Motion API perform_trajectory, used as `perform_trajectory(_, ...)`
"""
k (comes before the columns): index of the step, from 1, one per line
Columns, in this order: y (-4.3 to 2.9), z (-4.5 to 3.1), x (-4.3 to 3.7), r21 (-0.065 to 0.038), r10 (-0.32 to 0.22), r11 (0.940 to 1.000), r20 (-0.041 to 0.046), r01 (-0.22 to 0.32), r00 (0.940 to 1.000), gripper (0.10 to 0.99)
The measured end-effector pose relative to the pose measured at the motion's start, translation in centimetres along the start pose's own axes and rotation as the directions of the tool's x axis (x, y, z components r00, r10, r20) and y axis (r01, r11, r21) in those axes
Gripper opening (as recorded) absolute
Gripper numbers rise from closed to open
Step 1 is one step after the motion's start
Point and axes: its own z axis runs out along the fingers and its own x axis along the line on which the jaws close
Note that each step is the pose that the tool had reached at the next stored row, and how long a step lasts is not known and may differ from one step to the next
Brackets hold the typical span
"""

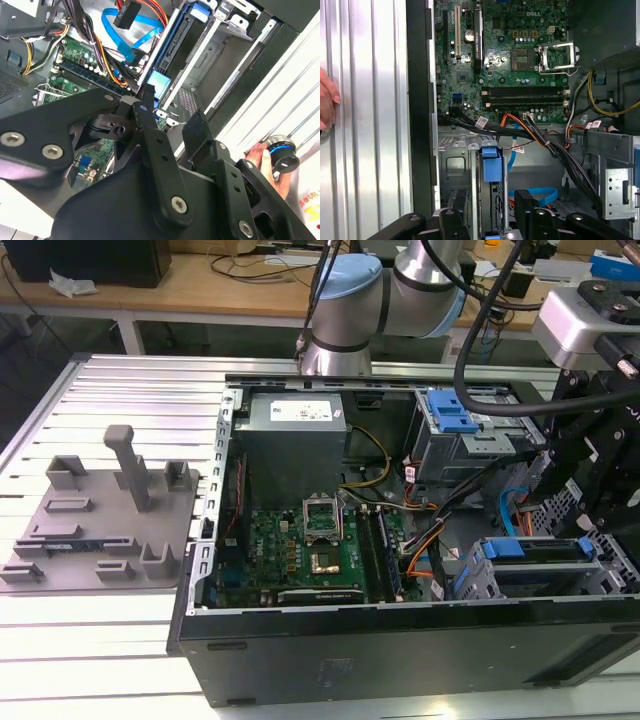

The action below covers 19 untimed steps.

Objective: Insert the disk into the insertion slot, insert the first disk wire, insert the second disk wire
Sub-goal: 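Insert the disk into the insertion slot, then insert the first disk wire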

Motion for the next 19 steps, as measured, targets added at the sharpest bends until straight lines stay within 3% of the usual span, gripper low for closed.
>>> perform_trajectory(14,0.00,0.01,-0.01,0.000,0.000,1.0000,-0.0002,0.000,1.0000,0.502)
perform_trajectory(15,0.00,0.03,-0.25,0.000,0.000,1.0000,-0.0034,0.000,1.0000,0.502)
perform_trajectory(16,0.00,0.04,-0.85,0.000,0.000,1.0000,-0.0118,0.000,0.9999,0.502)
perform_trajectory(17,0.03,0.09,-2.02,0.001,0.000,1.0000,-0.0380,0.000,0.9993,0.502)
perform_trajectory(19,0.04,0.14,-2.89,0.002,-0.001,1.0000,-0.1046,0.001,0.9945,0.502)
